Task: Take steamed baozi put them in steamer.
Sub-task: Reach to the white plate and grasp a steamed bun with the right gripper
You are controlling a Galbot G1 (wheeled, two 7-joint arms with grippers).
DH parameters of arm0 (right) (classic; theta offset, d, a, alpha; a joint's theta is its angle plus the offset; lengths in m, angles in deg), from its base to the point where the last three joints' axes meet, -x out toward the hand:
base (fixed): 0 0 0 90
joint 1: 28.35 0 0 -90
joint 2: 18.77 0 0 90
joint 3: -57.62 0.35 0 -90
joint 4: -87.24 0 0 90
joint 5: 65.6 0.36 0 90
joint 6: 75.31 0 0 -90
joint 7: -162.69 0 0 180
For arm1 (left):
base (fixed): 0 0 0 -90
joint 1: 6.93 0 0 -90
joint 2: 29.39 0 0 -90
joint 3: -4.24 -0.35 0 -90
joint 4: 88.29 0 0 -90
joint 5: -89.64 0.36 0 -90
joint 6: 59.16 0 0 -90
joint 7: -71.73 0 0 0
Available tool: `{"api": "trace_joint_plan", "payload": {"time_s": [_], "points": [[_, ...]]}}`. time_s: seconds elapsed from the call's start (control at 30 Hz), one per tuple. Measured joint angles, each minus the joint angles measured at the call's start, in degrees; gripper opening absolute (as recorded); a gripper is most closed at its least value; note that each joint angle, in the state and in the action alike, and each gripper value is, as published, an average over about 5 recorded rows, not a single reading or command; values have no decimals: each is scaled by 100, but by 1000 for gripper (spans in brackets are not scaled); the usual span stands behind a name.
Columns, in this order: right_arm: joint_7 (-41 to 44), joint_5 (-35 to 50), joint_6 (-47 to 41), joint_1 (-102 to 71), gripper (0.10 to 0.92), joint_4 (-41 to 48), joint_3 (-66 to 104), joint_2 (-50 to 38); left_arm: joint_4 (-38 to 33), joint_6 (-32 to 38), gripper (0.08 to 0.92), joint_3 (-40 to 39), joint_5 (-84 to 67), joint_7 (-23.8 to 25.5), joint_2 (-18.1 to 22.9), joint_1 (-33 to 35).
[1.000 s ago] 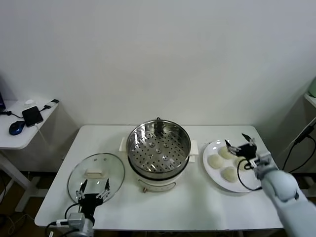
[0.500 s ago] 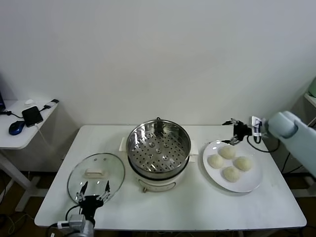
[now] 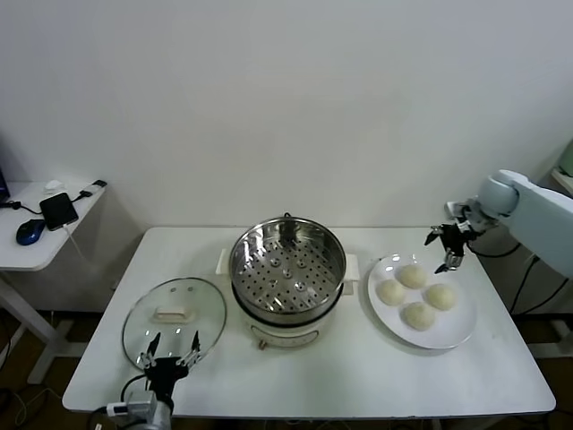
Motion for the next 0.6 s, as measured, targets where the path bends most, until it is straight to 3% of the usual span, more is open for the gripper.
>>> {"api": "trace_joint_plan", "payload": {"time_s": [0.6], "points": [[-302, -209, -147, -701, 823, 1393, 408, 982, 154, 107, 823, -23, 37, -30, 15, 4]]}}
